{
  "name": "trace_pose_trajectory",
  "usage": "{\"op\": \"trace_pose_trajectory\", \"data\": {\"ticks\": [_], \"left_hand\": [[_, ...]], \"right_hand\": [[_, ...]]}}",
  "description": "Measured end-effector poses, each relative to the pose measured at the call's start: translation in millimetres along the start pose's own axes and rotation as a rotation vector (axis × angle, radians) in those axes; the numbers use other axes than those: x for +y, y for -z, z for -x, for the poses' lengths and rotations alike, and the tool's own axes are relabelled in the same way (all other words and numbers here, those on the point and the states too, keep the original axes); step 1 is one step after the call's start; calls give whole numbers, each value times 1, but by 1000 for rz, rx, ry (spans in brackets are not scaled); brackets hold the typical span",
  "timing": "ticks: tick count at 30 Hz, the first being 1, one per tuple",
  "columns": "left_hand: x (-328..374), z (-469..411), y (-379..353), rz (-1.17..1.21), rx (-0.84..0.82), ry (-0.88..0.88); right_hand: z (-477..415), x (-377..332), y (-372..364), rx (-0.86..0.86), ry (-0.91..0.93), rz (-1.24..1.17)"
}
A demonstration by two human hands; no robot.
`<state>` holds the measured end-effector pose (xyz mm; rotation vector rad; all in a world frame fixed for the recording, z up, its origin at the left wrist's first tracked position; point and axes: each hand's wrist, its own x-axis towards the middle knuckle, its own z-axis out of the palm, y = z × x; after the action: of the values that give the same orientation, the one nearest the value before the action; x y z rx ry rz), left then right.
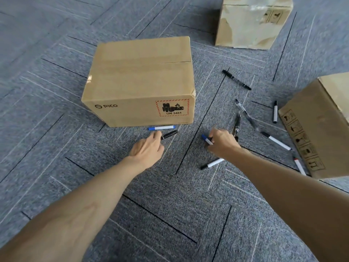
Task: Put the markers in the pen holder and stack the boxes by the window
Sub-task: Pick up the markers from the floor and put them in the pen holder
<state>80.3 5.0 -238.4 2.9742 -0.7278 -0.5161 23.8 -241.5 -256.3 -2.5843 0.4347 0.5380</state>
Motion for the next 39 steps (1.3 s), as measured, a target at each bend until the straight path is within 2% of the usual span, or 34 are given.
{"op": "trace_pose_trajectory", "data": {"ticks": [3, 8, 11, 13, 16, 19, 23, 32, 39], "left_hand": [[-9, -7, 2, -82, 45, -31], [-7, -22, 6, -207, 68, -74], [-1, -29, 3, -235, 89, -52], [4, -32, 1, -263, 101, -57], [10, -33, -3, -337, 105, -83], [15, -34, -5, -381, 95, -112], [25, -26, -6, -395, 33, -121], [25, -15, -7, -478, -21, -178], [32, -15, -14, -191, -161, -91]], "right_hand": [[3, 3, 0, 0, 136, 128], [10, 11, -2, 82, 301, 158], [24, 10, 8, -18, 419, 195], [36, 12, 16, -108, 532, 302], [52, 20, 20, -126, 706, 512], [61, 31, 20, -178, 796, 632], [68, 40, 11, -170, 816, 692], [76, 30, -9, -124, 671, 730], [76, 29, 5, -87, 461, 566]]}}
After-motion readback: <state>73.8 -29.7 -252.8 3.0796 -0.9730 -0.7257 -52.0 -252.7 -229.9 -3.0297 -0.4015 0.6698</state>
